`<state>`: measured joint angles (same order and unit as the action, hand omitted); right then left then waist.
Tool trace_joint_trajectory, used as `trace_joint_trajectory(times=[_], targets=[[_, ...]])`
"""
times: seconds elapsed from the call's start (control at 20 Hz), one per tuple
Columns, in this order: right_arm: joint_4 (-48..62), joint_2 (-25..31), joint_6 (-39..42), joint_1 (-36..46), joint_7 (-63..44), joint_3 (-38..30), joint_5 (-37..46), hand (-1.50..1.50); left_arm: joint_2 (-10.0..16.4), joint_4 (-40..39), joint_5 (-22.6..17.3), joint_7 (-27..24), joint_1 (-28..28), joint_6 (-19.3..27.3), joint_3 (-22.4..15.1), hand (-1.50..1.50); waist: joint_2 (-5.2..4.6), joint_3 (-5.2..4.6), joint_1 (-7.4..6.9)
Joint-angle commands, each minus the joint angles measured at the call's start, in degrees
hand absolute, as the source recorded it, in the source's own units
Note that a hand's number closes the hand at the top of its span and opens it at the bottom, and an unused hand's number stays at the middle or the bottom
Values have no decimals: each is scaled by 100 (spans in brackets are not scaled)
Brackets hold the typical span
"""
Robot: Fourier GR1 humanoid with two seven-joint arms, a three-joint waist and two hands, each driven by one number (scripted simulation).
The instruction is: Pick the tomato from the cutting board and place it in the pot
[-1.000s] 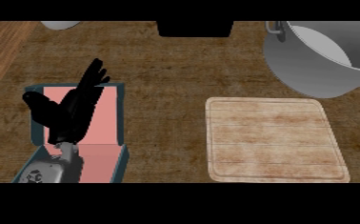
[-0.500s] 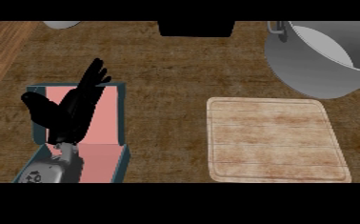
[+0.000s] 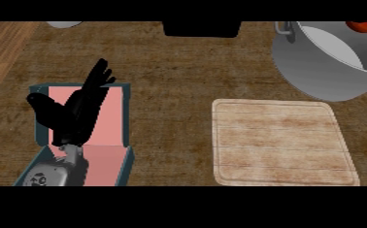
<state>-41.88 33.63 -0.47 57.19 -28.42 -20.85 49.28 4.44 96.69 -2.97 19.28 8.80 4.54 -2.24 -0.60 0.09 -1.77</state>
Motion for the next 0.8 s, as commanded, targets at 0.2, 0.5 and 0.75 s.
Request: trace_joint_trajectory(times=[0.2,0.5,0.75], targets=[[1017,-240,-645,273,583,-834,-823,-150,32,-15,-124,54,90,-86,102,0,1,-1,2],[596,-32,-1960,191,1513,-1429,-1234,-150,-23,150,-59,62,-35,-31,11,0,17,4,12],[710,136,-2499,125,1699,-1695,-1469,-150,5,-73,-64,-83,6,-1,175,0,25,-5,91]])
